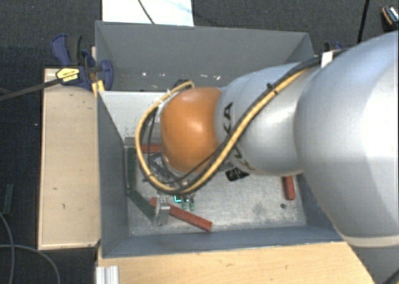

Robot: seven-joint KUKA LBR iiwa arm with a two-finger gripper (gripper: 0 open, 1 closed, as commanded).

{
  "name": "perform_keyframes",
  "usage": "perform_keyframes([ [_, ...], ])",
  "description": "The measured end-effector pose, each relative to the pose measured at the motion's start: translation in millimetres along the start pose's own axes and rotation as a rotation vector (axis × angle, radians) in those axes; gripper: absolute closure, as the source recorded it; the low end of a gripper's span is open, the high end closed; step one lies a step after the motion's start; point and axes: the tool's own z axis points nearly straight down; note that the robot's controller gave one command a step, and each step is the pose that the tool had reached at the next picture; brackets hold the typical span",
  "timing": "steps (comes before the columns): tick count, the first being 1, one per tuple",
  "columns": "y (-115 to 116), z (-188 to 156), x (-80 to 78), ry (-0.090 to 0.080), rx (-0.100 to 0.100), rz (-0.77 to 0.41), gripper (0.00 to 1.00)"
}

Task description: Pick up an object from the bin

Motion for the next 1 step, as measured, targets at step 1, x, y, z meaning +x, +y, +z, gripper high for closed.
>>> perform_keyframes([
  [1, -59.7, 60.6, 3.1, -0.001, 0.003, 0.052, 0.00],
])
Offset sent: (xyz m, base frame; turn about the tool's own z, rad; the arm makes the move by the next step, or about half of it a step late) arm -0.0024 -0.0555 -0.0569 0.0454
